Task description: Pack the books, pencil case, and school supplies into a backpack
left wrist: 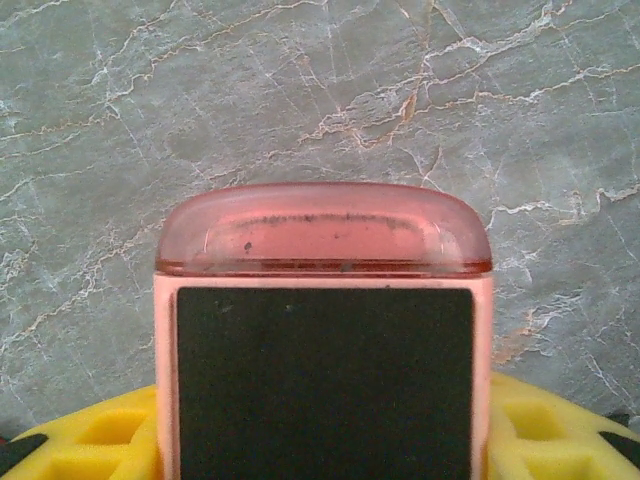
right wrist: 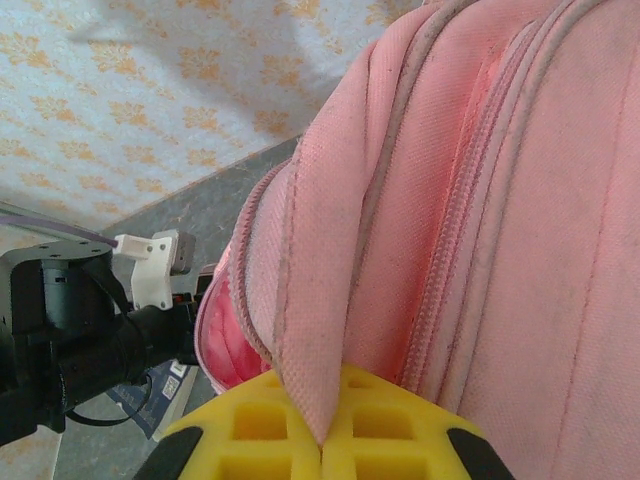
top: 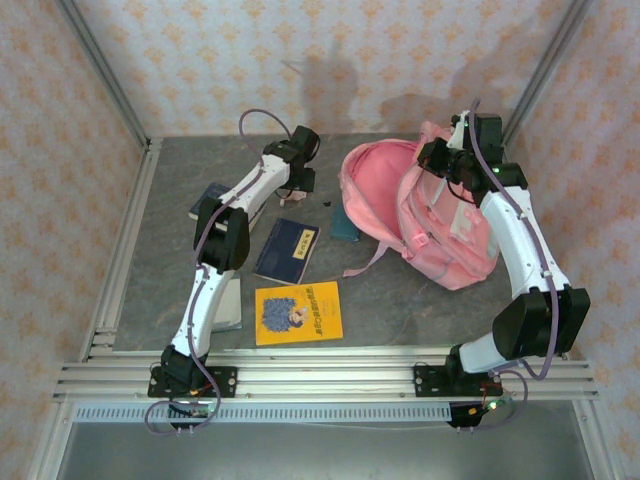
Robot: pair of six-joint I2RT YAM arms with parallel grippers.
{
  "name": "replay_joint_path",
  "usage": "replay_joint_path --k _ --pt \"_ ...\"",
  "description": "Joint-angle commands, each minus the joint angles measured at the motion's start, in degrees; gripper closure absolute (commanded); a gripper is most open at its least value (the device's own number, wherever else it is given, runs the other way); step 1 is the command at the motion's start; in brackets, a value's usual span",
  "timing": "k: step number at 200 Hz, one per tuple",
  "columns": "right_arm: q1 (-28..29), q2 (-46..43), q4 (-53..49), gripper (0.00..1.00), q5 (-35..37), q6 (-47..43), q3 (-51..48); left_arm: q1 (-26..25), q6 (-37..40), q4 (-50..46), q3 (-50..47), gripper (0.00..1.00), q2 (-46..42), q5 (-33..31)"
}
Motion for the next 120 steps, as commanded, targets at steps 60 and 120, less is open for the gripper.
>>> replay_joint_path --k 60,120 --pt "-0.48 -4.60 4.54 1.00 -0.41 0.27 -1.42 0.54 -4.24 2.46 -11.69 0.61 -18.84 0.91" --pt "-0.48 -7.41 10.68 1.00 -8.00 0.95 -4.88 -2.99 -10.78 3.50 -14.57 0.58 -34.99 10.57"
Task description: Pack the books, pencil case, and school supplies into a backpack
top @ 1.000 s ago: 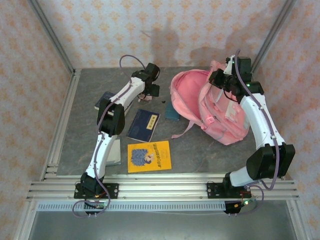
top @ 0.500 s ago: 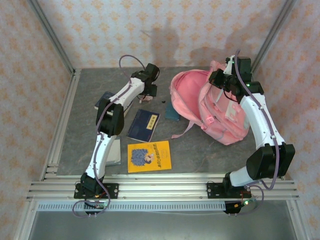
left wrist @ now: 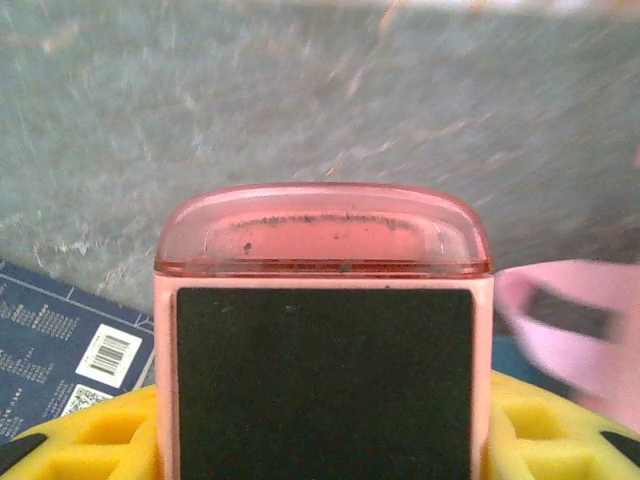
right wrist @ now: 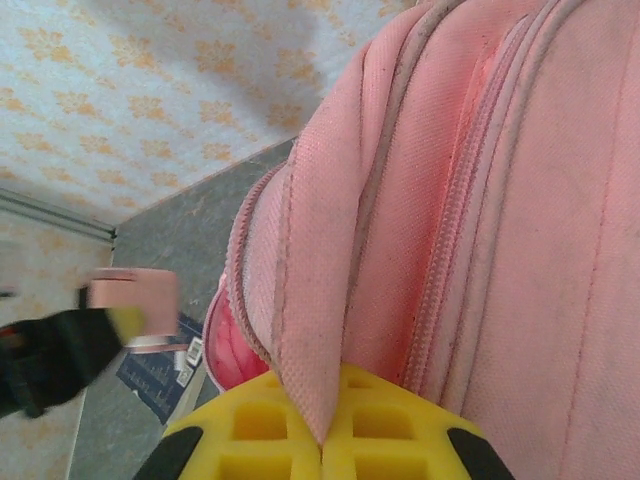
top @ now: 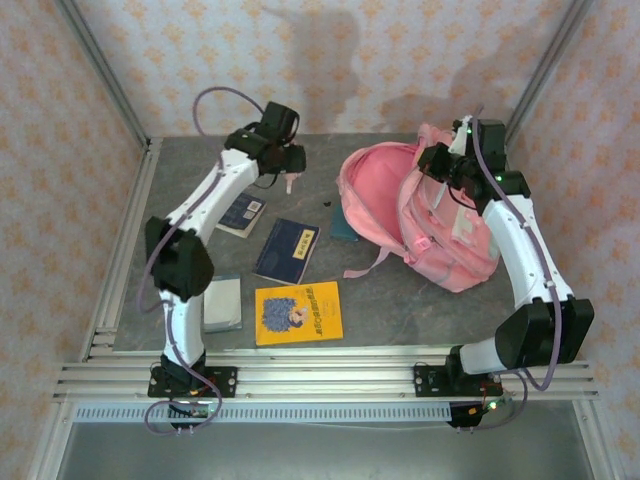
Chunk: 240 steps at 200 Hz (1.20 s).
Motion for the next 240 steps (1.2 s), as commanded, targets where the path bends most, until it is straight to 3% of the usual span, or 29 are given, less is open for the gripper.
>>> replay_joint_path --k 1,34,93,129,240 --pt "-0.30 -3.98 8.71 1.00 -5.56 -0.02 -0.87 -2.53 -3.66 1.93 0.77 0.58 -5.93 6.12" --pt "-0.30 -5.08 13.65 1.00 -15.62 -0.85 -1.21 -7.68 -5.92 1.75 1.91 0.56 -8.29 10.64" --pt "-0.40 -11.02 21.14 1.00 -15.14 2.33 -9.73 -14.78 -13.61 8.86 -2.20 0.56 -6.05 16.24" --pt "-0.47 -12.20 22.65 1.00 -16.55 4.32 -10.11 -17.08 -19.04 17.05 -4.26 0.56 -3.20 20.94" --pt "-0.65 -9.84 36.88 1.00 -24.81 16.74 -9.60 -21.62 -32.68 29.01 8.75 0.55 18.71 25.49"
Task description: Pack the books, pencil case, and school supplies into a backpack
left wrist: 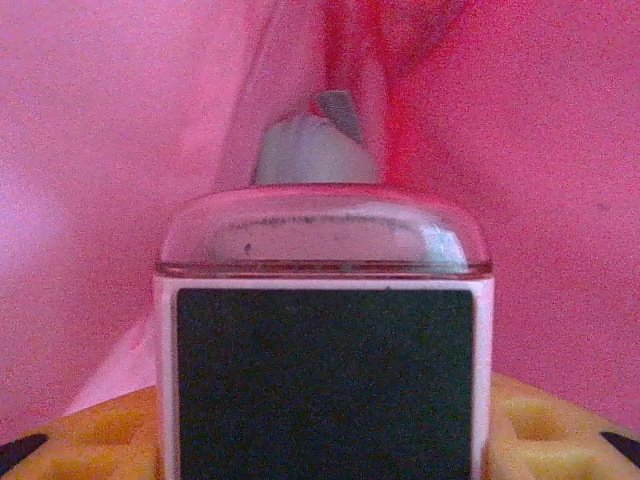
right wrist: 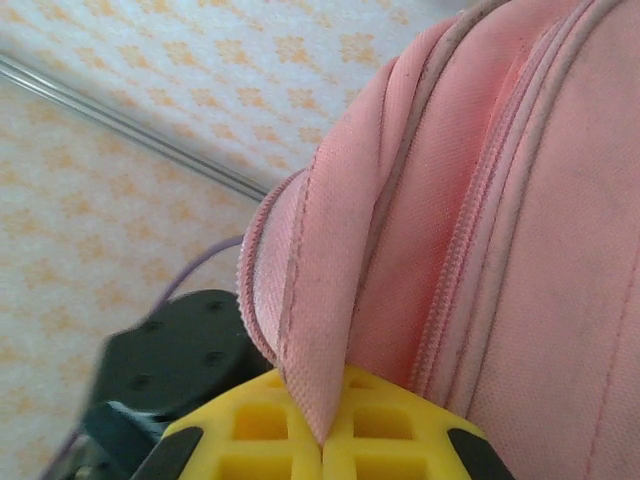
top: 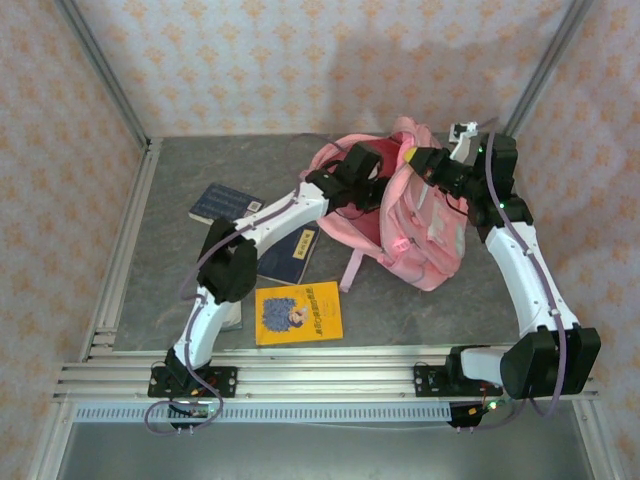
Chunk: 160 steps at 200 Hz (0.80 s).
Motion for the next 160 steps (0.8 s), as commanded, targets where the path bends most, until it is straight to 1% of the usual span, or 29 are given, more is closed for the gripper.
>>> replay_joint_path --k 1,16,25,41,48,52,56,87,102,113,134,147,160 --pt "-0.02 -1.09 15.93 1.00 -5.38 3.23 2.42 -2.48 -4.57 6.29 6.37 0.55 3.50 2.50" --pt "-0.04 -0.32 17.04 1.00 -5.64 3.93 2.64 -4.07 -4.88 5.15 11.12 0.53 7.58 3.49" --pt "-0.02 0.10 17.27 1.00 -5.92 4.04 2.83 -4.86 -4.80 4.15 13.63 0.48 9.49 3.70" --pt "-0.02 0.72 17.07 1.00 -6.11 3.75 3.25 -5.60 -4.75 2.94 16.18 0.24 11.20 3.49" --pt "-0.02 0.86 16.73 1.00 -6.12 3.54 3.36 -5.70 -4.64 2.62 16.38 0.14 11.10 3.03" --pt "-0.02 0.97 16.60 1.00 -6.11 3.34 3.36 -5.73 -4.48 2.53 16.37 0.06 10.93 2.84" --pt "-0.02 0.96 16.42 1.00 -6.01 3.25 3.44 -5.74 -4.27 2.46 16.30 0.01 10.71 2.72" --pt "-0.02 1.07 14.54 1.00 -5.17 1.49 3.45 -5.41 -1.67 0.33 16.84 0.00 8.61 2.09" --pt "-0.06 0.81 10.56 1.00 -3.31 -1.46 4.01 -5.14 -0.33 -1.29 16.95 0.00 7.39 1.93" --pt "-0.02 0.32 6.59 1.00 -0.47 -4.84 4.37 -4.89 1.08 -3.25 17.04 0.00 6.37 1.49" --pt "-0.02 -0.67 -0.52 1.00 7.11 -10.14 4.57 -4.41 4.28 -7.20 16.96 0.00 4.25 0.24" --pt "-0.02 -0.64 -4.90 1.00 12.39 -12.43 5.07 -4.12 5.69 -8.92 16.59 0.00 2.85 -0.29" --pt "-0.02 -0.77 -7.17 1.00 15.79 -13.92 5.04 -3.77 6.41 -9.08 14.90 0.00 0.87 -0.69"
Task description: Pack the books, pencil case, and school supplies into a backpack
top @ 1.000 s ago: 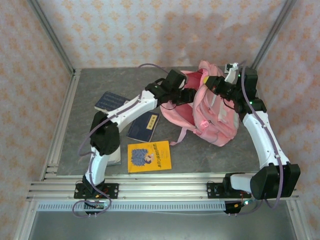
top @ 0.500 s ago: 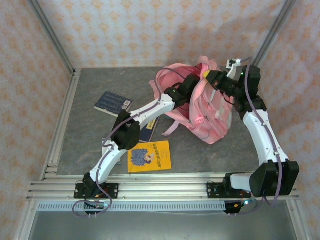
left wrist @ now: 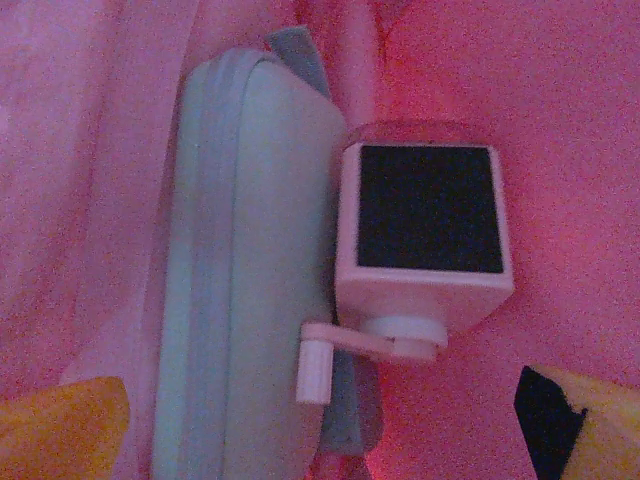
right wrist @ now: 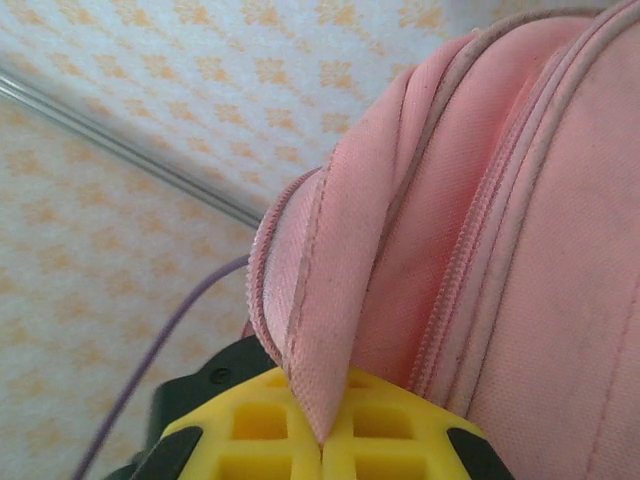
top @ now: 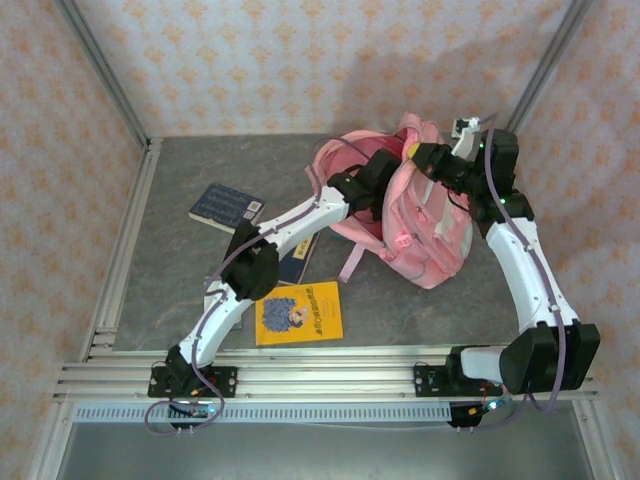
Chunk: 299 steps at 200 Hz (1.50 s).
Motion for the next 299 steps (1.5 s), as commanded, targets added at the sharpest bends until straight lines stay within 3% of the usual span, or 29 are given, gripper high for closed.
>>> replay_joint_path --k 1,72,115,165,201,271,299 --pt "0.20 -1.96 -3.57 1.00 10.73 -7.77 2.57 -0.90 4.21 -2.04 0.62 0.00 -8.67 -1.50" --pt "0.27 -1.16 -7.93 1.00 17.58 -9.30 2.95 1.32 5.93 -3.53 -4.20 0.00 -14.94 -0.22" --pt "0.70 1.23 -13.69 1.00 26.50 -10.28 4.75 1.58 10.09 -9.43 1.12 0.00 -17.25 -1.56" --pt "1.34 4.06 -15.60 1.00 29.99 -8.61 5.26 3.38 12.11 -12.35 3.19 0.00 -20.21 -2.76" --pt "1.43 5.29 -17.31 1.00 39.18 -6.58 5.58 4.21 13.66 -14.28 2.89 0.00 -21.67 -4.80" --pt "1.74 10.05 -16.07 1.00 34.14 -5.43 7.62 4.96 13.78 -10.89 4.71 0.00 -21.03 3.17" --pt "1.86 10.90 -15.32 1.00 31.98 -4.66 7.38 6.42 12.33 -11.31 5.65 0.07 -20.55 2.42"
